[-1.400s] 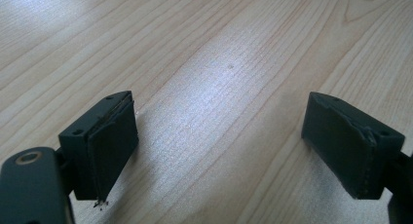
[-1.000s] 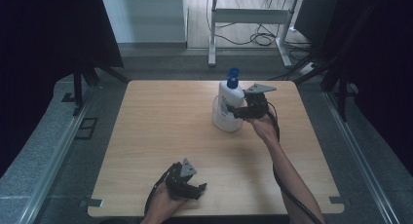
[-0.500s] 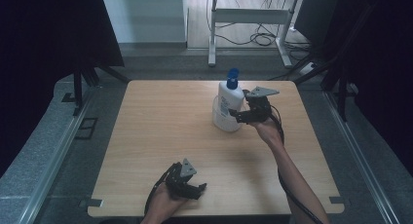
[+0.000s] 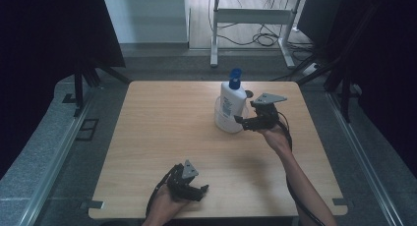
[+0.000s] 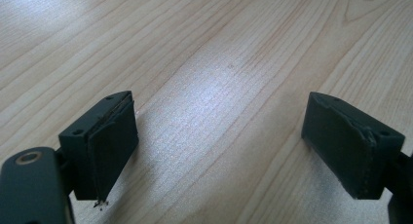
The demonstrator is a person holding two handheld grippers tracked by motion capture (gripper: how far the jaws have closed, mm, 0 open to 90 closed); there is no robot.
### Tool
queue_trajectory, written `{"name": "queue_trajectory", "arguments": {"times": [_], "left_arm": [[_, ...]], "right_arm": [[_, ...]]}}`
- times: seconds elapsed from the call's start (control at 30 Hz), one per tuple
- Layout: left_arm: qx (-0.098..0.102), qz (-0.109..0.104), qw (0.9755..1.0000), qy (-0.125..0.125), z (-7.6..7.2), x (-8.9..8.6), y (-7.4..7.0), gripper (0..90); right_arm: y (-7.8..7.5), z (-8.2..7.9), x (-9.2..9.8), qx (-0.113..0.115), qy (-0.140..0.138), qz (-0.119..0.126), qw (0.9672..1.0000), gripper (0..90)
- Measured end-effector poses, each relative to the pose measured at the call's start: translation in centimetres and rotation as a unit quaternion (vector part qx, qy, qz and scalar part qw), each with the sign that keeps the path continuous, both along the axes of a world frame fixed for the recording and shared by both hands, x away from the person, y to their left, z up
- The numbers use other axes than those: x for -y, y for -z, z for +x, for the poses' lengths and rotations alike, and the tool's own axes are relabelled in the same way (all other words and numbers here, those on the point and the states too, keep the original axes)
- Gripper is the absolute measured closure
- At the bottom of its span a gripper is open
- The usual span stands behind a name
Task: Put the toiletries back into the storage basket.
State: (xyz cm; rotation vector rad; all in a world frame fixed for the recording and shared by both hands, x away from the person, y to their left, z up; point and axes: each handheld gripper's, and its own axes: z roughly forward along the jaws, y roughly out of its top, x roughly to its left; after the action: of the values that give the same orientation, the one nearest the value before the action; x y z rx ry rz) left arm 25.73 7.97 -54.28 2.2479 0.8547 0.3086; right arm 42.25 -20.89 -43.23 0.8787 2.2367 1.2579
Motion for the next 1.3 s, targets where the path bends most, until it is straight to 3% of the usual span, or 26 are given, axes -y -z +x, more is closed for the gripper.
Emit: {"name": "queue_trajectory", "arguments": {"times": [0.4, 0.8, 1.3], "left_arm": [[0.000, 0.000, 1.0000, 0.000, 0.0, 0.0, 0.0, 12.6], [-0.001, 0.000, 1.0000, -0.001, 0.0, 0.0, 0.0, 12.7], [-0.001, -0.001, 1.0000, -0.002, -0.1, 0.0, 0.0, 12.7]], "right_arm": [[0.9, -1.0, 1.3, -0.005, 0.003, 0.000, 1.0000, 9.7], [0.9, -1.9, 2.2, 0.001, 0.003, 0.011, 0.9999, 9.8], [2.0, -3.3, 3.6, -0.014, 0.002, 0.011, 0.9998, 10.9]]}}
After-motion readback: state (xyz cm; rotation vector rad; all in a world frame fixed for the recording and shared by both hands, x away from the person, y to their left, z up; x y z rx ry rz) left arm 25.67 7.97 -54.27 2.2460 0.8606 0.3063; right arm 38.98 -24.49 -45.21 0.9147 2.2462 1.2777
